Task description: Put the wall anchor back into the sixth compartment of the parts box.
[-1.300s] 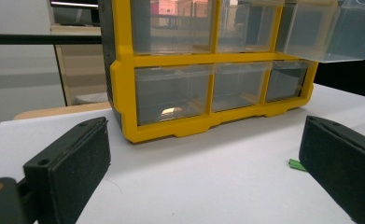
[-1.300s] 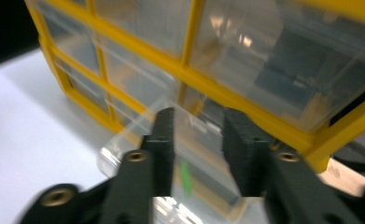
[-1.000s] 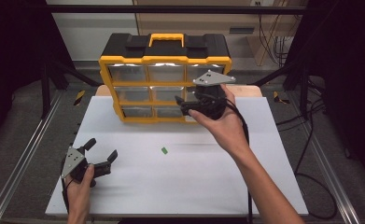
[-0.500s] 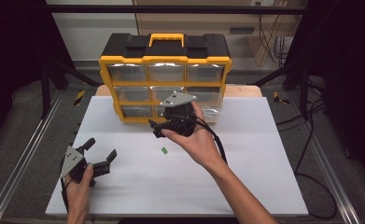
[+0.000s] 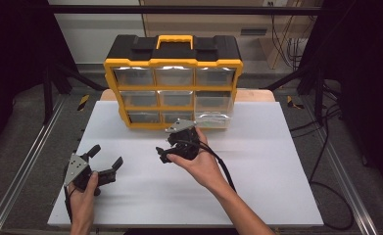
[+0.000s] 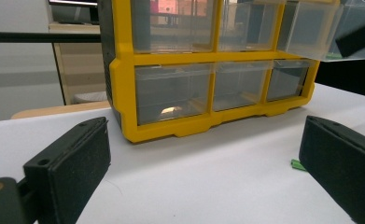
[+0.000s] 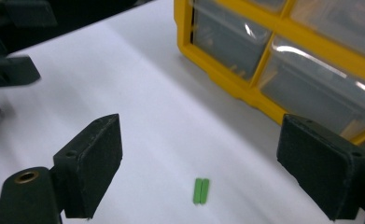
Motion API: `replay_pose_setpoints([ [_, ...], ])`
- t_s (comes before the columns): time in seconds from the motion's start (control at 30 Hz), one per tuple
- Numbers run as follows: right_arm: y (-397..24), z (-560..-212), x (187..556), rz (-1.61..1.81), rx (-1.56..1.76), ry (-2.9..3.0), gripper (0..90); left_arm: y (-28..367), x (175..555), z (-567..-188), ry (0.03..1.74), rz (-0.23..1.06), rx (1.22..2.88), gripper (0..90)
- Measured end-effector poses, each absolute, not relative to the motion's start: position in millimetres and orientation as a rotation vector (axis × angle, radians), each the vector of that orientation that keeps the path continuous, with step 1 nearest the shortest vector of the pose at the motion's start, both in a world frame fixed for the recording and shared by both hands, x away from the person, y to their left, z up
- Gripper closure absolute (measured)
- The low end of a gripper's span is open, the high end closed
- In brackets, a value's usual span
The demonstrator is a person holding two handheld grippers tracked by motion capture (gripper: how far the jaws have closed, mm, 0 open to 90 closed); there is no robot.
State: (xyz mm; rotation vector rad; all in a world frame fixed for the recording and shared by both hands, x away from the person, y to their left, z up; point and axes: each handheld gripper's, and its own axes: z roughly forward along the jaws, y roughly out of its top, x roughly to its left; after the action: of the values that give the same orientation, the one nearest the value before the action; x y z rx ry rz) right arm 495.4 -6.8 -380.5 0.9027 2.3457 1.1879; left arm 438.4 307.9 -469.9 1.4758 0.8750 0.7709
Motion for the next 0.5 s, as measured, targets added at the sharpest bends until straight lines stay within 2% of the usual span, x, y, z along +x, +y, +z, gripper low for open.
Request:
replay_pose_setpoints([
  [0.33, -18.0, -417.5, 494.0, 1.127, 0.971, 2.391, 22.9, 304.2, 438.8, -470.8, 0.868, 0.767, 1.498, 1.7],
  [0.5, -25.3, -432.8, 496.3, 1.094, 1.018, 2.406, 30.1, 303.5, 439.3, -471.5, 0.866, 0.767, 1.506, 1.7],
])
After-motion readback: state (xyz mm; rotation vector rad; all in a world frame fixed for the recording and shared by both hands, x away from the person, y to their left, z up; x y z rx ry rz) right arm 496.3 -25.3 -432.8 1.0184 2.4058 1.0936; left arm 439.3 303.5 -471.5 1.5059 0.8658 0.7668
